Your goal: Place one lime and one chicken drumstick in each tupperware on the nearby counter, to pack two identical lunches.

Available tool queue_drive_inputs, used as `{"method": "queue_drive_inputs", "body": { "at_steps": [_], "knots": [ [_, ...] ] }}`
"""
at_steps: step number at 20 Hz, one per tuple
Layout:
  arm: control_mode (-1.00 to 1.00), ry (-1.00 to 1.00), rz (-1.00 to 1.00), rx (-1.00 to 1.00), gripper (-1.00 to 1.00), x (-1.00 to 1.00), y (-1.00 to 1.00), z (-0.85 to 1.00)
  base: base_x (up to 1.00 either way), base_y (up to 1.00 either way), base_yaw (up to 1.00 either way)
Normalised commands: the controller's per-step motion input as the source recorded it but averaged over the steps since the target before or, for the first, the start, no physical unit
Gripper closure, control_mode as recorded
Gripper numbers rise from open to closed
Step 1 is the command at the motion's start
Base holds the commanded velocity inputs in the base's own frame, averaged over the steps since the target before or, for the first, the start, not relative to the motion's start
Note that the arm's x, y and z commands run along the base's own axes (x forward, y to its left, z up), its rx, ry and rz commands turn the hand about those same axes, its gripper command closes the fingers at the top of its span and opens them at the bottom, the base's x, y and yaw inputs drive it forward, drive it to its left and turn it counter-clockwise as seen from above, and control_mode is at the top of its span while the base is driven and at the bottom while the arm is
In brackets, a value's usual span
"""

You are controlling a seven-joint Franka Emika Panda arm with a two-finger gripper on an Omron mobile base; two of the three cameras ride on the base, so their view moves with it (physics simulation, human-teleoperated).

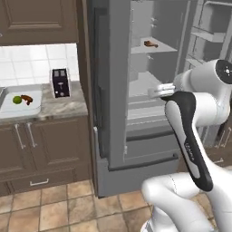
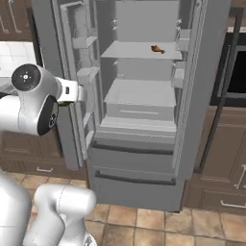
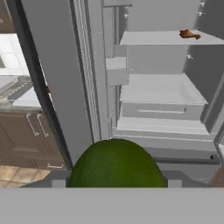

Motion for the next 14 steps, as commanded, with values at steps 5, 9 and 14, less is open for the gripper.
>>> {"method": "queue_drive_inputs", "body": {
  "at_steps": [5,9,14],
  "knots": [
    [1.0,0.0,0.0,0.0,1.0,0.0,0.0,0.0,-0.3,1.0,-0.03],
    [1.0,0.0,0.0,0.0,1.0,0.0,0.0,0.0,-0.13,1.0,-0.03],
    [1.0,0.0,0.0,0.0,1.0,0.0,0.0,0.0,-0.01,1.0,-0.01]
  ]
}}
